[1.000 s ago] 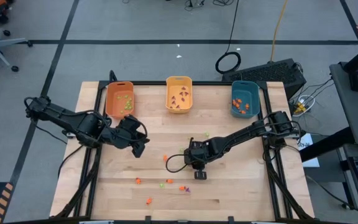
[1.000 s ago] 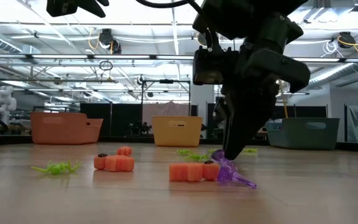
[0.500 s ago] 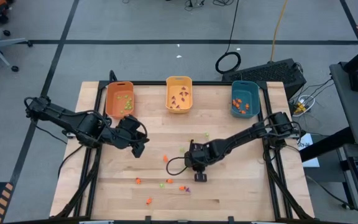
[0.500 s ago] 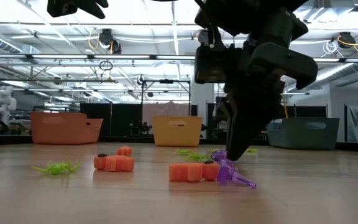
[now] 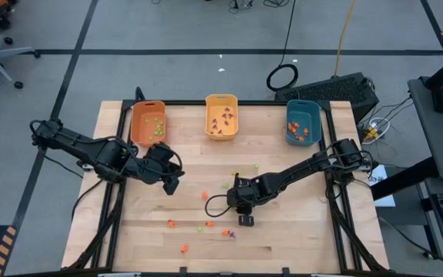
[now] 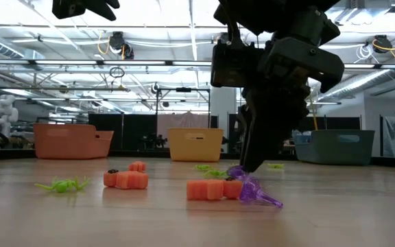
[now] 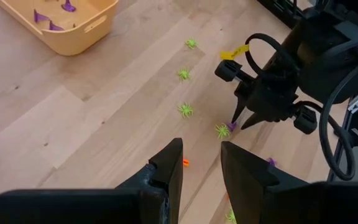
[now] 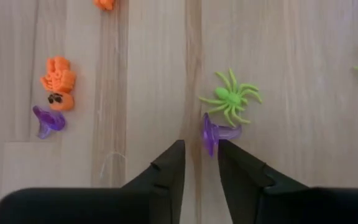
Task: Sort Halloween decoration
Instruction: Put the purple witch hat toy into the yellow bin
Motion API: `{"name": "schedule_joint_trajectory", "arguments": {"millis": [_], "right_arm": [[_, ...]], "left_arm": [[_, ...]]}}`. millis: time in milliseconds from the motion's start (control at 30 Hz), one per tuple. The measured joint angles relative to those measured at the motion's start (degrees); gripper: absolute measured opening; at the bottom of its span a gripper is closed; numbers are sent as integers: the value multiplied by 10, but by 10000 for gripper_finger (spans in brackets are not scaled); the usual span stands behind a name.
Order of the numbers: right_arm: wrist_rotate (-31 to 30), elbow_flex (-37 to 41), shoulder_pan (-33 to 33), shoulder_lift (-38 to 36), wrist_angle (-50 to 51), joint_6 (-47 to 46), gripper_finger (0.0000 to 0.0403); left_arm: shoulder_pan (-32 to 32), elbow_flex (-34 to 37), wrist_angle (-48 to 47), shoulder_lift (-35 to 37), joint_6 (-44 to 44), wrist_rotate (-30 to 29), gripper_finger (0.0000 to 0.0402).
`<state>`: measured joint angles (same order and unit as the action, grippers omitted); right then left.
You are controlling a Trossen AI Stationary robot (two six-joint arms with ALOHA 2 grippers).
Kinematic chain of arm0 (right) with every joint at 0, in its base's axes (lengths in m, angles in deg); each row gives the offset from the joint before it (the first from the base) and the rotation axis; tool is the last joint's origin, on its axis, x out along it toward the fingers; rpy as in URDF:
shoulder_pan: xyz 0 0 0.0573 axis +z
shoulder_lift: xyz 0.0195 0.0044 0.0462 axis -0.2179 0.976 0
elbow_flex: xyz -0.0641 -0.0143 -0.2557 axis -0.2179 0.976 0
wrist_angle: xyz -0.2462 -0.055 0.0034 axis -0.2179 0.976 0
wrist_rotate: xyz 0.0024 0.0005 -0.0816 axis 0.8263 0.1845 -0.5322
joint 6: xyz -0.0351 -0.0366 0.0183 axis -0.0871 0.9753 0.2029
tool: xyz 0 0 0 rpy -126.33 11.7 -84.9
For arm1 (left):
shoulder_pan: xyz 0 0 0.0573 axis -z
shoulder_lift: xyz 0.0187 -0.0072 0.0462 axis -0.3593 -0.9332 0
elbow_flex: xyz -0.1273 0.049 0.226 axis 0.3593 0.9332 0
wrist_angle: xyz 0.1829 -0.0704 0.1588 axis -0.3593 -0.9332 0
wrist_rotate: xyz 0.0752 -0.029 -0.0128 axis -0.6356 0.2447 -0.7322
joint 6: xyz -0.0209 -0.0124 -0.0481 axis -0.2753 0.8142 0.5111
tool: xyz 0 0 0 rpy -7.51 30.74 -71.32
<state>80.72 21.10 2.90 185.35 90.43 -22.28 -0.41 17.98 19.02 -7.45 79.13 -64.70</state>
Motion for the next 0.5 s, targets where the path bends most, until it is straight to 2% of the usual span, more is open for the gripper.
{"name": "schedule_joint_trajectory", "arguments": {"millis": [233, 500], "right_arm": [[1, 0, 0, 0, 2, -1, 8], [1, 0, 0, 0, 1, -32, 1]], "left_arm": [[0, 0, 0, 0, 0, -4, 109], [0, 0, 2, 0, 1, -11, 109]]}}
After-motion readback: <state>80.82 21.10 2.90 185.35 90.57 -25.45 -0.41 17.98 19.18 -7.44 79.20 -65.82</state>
